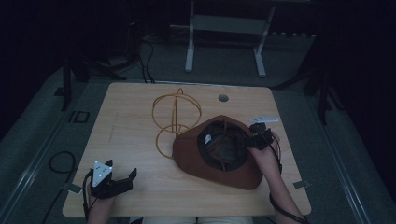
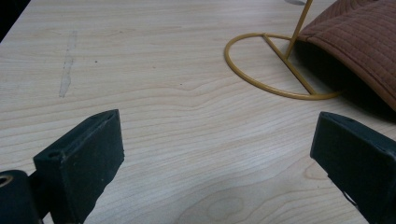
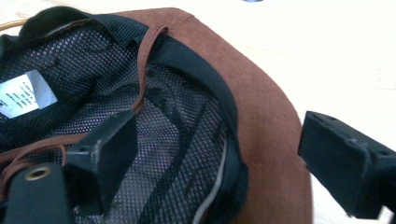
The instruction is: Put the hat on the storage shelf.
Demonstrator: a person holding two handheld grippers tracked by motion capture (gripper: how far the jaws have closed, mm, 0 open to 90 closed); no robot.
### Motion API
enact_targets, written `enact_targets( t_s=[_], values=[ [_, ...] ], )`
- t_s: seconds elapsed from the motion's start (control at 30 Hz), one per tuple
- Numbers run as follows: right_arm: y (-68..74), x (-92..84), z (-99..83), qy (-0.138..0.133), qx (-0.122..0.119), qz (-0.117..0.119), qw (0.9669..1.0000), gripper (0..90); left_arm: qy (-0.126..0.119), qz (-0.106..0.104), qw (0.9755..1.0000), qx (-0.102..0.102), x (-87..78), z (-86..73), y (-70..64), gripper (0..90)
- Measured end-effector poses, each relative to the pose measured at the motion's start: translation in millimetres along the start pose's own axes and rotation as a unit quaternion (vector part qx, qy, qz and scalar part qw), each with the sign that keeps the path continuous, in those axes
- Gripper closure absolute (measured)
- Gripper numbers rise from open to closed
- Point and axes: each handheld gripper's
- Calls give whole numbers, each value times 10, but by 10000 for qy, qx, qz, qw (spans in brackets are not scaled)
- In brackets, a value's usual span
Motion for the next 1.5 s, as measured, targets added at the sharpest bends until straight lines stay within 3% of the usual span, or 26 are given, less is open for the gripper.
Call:
enact_targets(
  t_s=[0.2, 0.3, 0.37, 0.53, 0.73, 0.8, 0.83, 1.0, 1.13, 1.17, 1.5],
  values=[
    [65, 226, -32, 348, -320, -404, 9981, 134, 89, -20, 10000, 31, 20, -2, -12, 34],
    [66, 345, -71, 520, -362, -522, 9966, 165, 113, -14, 9999, 57, 27, -3, -23, 34],
    [71, 389, -91, 569, -334, -503, 9965, 260, 118, 4, 9999, 83, 27, -2, -30, 34],
    [164, 486, -118, 726, -481, -766, 9933, 383, 119, 84, 9998, 107, 26, 1, -33, 42],
    [168, 468, -110, 552, -663, -1325, 9874, 749, 142, 96, 9998, 83, 21, 3, -31, 42],
    [161, 464, -109, 514, -725, -1372, 9865, 797, 148, 87, 9998, 82, 23, 4, -29, 42],
    [138, 452, -101, 511, -731, -1364, 9866, 834, 166, 78, 9998, 76, 26, 6, -29, 42],
    [41, 292, -27, 221, -367, -1106, 9929, 843, 147, 43, 9999, 39, 22, 30, -31, 42],
    [-14, 153, 20, 27, -235, -930, 9954, 844, 161, 18, 9999, 33, 18, 56, -42, 42],
    [-61, 47, 42, -91, -94, -788, 9968, 844, 139, -71, 9999, 54, 4, 88, -63, 42],
    [-178, -387, 70, -510, 123, -572, 9970, 844, 127, -449, 9979, 447, -45, 341, -322, 55]
  ],
)
Point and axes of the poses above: each handheld gripper's, and its own axes: x roughly forward along the jaws, z roughly out of its top, y roughly to its left, and after that the axes turned 13 degrees about -z, right-handed
